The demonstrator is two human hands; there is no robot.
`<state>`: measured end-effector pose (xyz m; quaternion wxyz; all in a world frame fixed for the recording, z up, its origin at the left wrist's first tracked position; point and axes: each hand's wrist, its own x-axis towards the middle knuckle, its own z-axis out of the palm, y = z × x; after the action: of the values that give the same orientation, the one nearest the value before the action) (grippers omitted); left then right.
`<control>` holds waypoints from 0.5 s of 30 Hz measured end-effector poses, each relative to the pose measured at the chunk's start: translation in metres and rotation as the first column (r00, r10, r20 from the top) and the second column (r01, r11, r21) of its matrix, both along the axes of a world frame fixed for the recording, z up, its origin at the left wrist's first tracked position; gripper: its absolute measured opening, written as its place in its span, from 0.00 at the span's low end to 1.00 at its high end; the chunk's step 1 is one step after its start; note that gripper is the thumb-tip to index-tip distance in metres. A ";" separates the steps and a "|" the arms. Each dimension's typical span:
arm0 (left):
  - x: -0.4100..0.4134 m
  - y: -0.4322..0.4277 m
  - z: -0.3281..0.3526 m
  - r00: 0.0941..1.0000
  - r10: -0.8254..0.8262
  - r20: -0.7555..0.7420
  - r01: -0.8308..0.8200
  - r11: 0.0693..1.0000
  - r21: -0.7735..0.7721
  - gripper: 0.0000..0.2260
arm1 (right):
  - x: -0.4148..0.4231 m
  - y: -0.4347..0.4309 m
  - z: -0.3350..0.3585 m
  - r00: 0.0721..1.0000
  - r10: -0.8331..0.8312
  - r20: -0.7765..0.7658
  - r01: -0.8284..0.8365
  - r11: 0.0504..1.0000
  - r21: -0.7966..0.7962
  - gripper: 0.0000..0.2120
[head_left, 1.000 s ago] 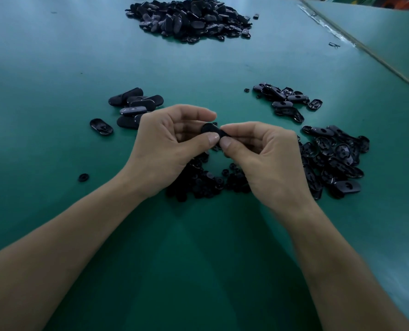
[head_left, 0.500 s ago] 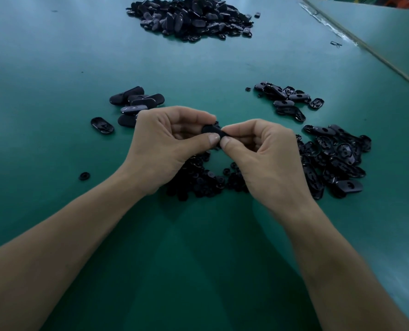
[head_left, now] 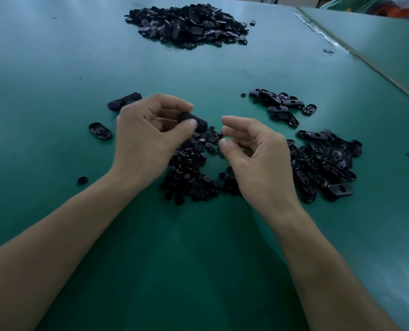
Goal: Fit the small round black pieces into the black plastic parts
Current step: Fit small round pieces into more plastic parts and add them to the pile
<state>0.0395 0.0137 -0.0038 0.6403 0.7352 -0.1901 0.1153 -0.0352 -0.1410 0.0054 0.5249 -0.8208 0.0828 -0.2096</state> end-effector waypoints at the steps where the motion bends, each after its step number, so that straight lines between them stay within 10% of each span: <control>1: 0.005 0.004 0.001 0.999 0.043 0.010 -0.043 0.999 0.027 0.11 | 0.002 -0.001 0.002 0.999 -0.034 0.002 0.034 0.999 -0.033 0.13; 15: 0.036 0.036 -0.009 0.914 0.376 0.150 -0.404 0.817 0.412 0.08 | 0.067 -0.100 0.016 0.788 -0.426 -0.444 -0.027 0.697 -0.717 0.22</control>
<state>0.0754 0.0502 -0.0128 0.4168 0.8784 -0.0763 0.2213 0.0318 -0.2413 0.0214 0.1017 -0.9631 0.2481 -0.0234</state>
